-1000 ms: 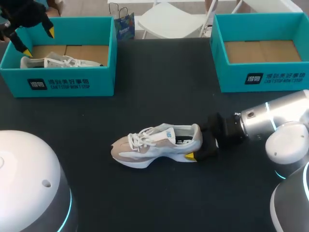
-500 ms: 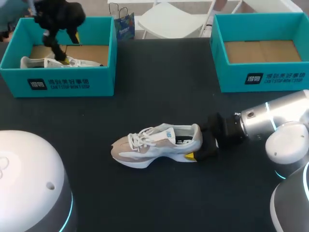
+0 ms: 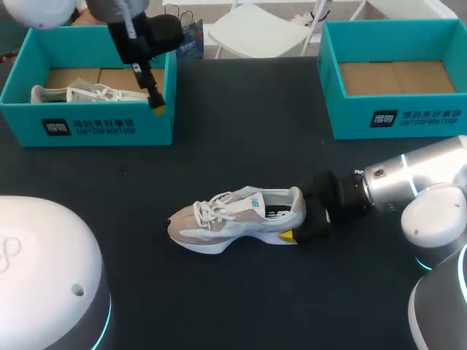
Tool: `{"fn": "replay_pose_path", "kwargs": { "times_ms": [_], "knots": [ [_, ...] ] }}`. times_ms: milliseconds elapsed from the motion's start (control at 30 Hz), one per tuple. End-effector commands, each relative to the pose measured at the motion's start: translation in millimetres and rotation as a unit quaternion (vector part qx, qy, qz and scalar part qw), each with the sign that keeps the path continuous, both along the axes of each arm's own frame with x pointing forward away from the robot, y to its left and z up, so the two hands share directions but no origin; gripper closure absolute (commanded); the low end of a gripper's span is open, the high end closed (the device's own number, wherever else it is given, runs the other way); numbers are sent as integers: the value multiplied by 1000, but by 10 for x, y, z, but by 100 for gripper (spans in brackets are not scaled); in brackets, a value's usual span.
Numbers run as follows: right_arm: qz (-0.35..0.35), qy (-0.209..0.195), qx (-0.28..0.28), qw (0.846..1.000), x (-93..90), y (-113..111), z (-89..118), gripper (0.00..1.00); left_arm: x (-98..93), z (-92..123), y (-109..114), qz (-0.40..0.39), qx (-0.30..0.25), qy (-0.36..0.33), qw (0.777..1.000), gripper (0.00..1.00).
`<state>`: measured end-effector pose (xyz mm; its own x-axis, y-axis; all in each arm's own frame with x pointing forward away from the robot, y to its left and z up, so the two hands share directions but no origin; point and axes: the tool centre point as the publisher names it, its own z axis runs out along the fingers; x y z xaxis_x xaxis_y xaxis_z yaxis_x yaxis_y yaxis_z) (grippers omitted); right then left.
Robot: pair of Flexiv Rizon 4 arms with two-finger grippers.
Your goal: Take the shoe out of the shoebox, open the shoe tongue, remove and reinsert the insole, then place the shoe into the shoebox
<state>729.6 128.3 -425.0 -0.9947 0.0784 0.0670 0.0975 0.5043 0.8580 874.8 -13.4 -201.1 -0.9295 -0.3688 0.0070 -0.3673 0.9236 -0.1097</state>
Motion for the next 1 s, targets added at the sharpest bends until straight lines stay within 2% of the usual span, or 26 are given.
{"fn": "replay_pose_path", "kwargs": {
  "times_ms": [33,433,467,500,533,667,800,833,933,1000],
  "knots": [
    [0,0,0,1000,6,46,-52,100,69,19,-27,48,18,26,998,0],
    [0,0,0,1000,6,46,-52,100,69,19,-27,48,18,26,998,0],
    [0,0,0,1000,6,46,-52,100,66,50,-26,70,5,40,997,0],
    [0,0,0,1000,6,46,-52,100,37,111,-58,133,-2,49,990,0],
    [0,0,0,1000,6,46,-52,100,-12,122,-114,176,13,40,983,0],
    [0,0,0,1000,6,46,-52,100,-132,145,-296,271,19,41,962,0],
    [0,0,0,1000,6,46,-52,100,-279,70,-507,318,53,12,947,0],
    [0,0,0,1000,6,46,-52,100,-317,80,-558,337,48,34,940,0],
    [0,0,0,1000,6,46,-52,100,-455,123,-648,363,33,36,931,0],
    [0,0,0,1000,6,46,-52,100,-563,90,-755,386,44,23,921,0]
  ]
}}
